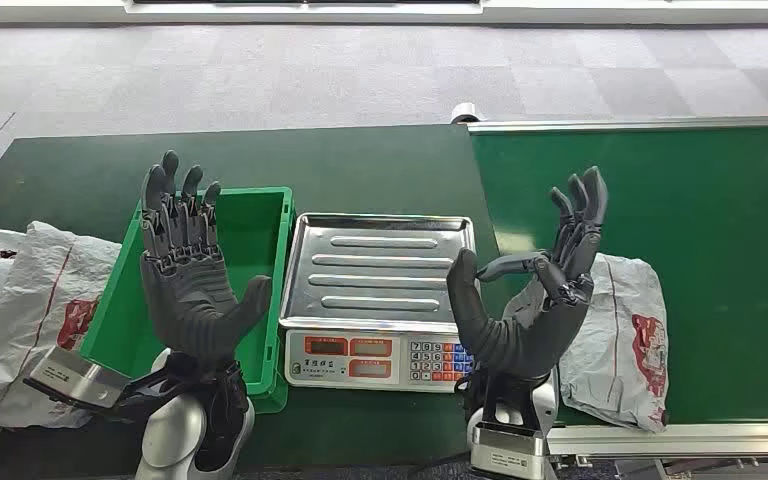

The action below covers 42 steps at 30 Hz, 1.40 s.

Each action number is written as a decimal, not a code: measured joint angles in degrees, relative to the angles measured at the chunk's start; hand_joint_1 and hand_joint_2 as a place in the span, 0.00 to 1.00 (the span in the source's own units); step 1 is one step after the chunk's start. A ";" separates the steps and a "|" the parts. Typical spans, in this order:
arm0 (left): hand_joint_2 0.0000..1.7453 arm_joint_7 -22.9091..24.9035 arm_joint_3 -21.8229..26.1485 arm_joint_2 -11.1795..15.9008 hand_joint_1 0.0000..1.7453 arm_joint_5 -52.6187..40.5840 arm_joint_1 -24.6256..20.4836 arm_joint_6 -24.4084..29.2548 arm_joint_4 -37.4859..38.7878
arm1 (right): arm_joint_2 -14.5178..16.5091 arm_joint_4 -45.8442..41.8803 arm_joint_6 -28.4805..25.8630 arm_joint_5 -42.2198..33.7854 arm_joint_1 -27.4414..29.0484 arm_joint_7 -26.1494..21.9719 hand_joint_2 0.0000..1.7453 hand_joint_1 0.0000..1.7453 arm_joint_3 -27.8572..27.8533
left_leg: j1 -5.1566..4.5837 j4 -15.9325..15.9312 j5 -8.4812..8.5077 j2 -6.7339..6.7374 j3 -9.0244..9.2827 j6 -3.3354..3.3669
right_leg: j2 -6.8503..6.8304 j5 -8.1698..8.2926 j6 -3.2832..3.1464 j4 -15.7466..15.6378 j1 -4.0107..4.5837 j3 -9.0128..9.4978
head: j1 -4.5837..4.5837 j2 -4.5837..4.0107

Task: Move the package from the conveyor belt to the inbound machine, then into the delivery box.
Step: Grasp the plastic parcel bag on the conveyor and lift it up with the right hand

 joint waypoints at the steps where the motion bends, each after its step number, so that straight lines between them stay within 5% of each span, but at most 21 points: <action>1: 1.00 0.00 0.00 0.00 0.00 0.00 0.00 0.00 0.00 | 0.00 0.00 0.00 0.00 0.00 0.01 1.00 0.00 0.00 | 0.00 0.00 0.00 0.00 0.00 0.00 | 0.00 0.00 0.00 0.00 0.00 0.00 | 0.00 0.00; 3: 1.00 0.00 0.04 0.02 0.00 -0.66 0.29 0.60 -0.10 | -0.38 0.22 1.05 1.23 -0.30 1.28 1.00 0.00 -0.20 | 0.00 -0.02 -0.03 0.00 -0.04 -0.02 | 0.00 -0.02 0.00 0.00 0.00 0.01 | 0.02 0.00; 5: 1.00 -0.04 0.83 0.30 0.00 -3.12 2.94 2.12 -1.87 | -4.59 5.69 3.63 9.45 -4.88 8.24 1.00 0.00 -1.95 | 0.00 -0.03 -0.25 0.31 0.08 -0.03 | 0.29 -0.02 0.00 -0.07 0.00 0.11 | -0.04 0.00; 7: 1.00 -0.13 2.45 0.82 0.00 -5.41 7.33 2.64 -5.18 | -12.50 17.83 3.86 27.02 -12.85 23.65 1.00 0.00 -7.58 | 0.00 0.15 -0.30 0.41 0.30 0.29 | 0.33 -0.04 0.24 -0.17 0.00 0.28 | -0.33 0.00; 9: 1.00 -0.17 4.11 1.15 0.00 -6.12 10.67 1.89 -7.98 | -17.74 27.68 1.53 43.68 -18.20 41.97 1.00 0.00 -18.91 | -0.02 0.36 0.01 -0.52 -0.02 0.63 | -0.61 -0.05 0.54 -0.18 -0.02 0.34 | -0.27 0.00; 11: 1.00 -0.15 5.17 1.21 0.00 -6.62 12.55 1.46 -9.68 | -17.78 31.72 0.26 49.28 -21.09 53.55 1.00 0.00 -32.39 | -0.05 0.40 0.23 -1.34 -0.52 0.62 | -1.40 0.02 0.61 -0.15 -0.06 0.31 | 0.01 0.00; 12: 1.00 -0.15 5.45 1.19 0.00 -6.85 12.98 1.44 -10.15 | -16.54 32.39 0.02 47.31 -21.93 54.85 1.00 0.00 -38.03 | -0.06 0.40 0.25 -1.43 -0.60 0.60 | -1.46 0.05 0.61 -0.14 -0.06 0.32 | 0.00 0.00; 14: 1.00 -0.15 5.76 1.13 0.00 -7.07 13.13 1.96 -10.66 | -12.95 31.21 0.27 34.99 -21.32 47.69 1.00 0.00 -45.52 | -0.06 0.38 0.14 -1.38 -0.53 0.56 | -1.39 0.03 0.60 -0.14 -0.06 0.35 | -0.01 0.00; 16: 1.00 -0.15 5.90 1.08 0.00 -7.08 12.94 3.00 -10.86 | -9.23 26.97 1.67 19.48 -17.94 31.37 1.00 0.00 -47.15 | -0.06 0.34 0.04 -1.28 -0.49 0.52 | -1.25 -0.04 0.55 -0.13 -0.06 0.27 | -0.03 0.00; 19: 1.00 -0.14 5.92 1.06 0.00 -7.02 12.54 4.24 -10.88 | -4.68 18.91 3.74 6.77 -12.19 7.82 1.00 0.00 -41.14 | -0.04 0.25 -0.03 -1.03 -0.42 0.41 | -1.02 -0.18 0.39 -0.09 -0.03 0.08 | -0.05 0.00; 21: 1.00 -0.13 5.92 1.06 0.00 -6.99 12.29 4.61 -10.88 | -2.41 14.76 4.05 4.05 -9.60 1.96 1.00 0.00 -36.46 | 0.02 0.22 -0.09 -0.92 -0.32 0.31 | -0.93 -0.28 0.25 -0.07 0.03 0.10 | -0.06 0.00; 29: 1.00 -0.13 5.91 1.08 0.00 -6.57 11.98 5.42 -10.88 | 0.51 6.97 3.46 0.87 -4.29 6.58 1.00 0.00 -28.48 | 0.03 0.24 -0.15 -0.66 -0.22 0.25 | -0.73 -0.30 0.18 -0.07 0.02 0.15 | -0.04 0.00; 42: 1.00 -0.13 5.78 1.25 0.00 -5.75 11.70 6.01 -10.36 | 1.06 2.63 1.19 8.37 -2.25 10.20 1.00 0.00 -27.79 | 0.03 0.25 -0.15 -0.59 -0.18 0.25 | -0.67 -0.27 0.21 -0.06 0.03 0.15 | -0.04 0.00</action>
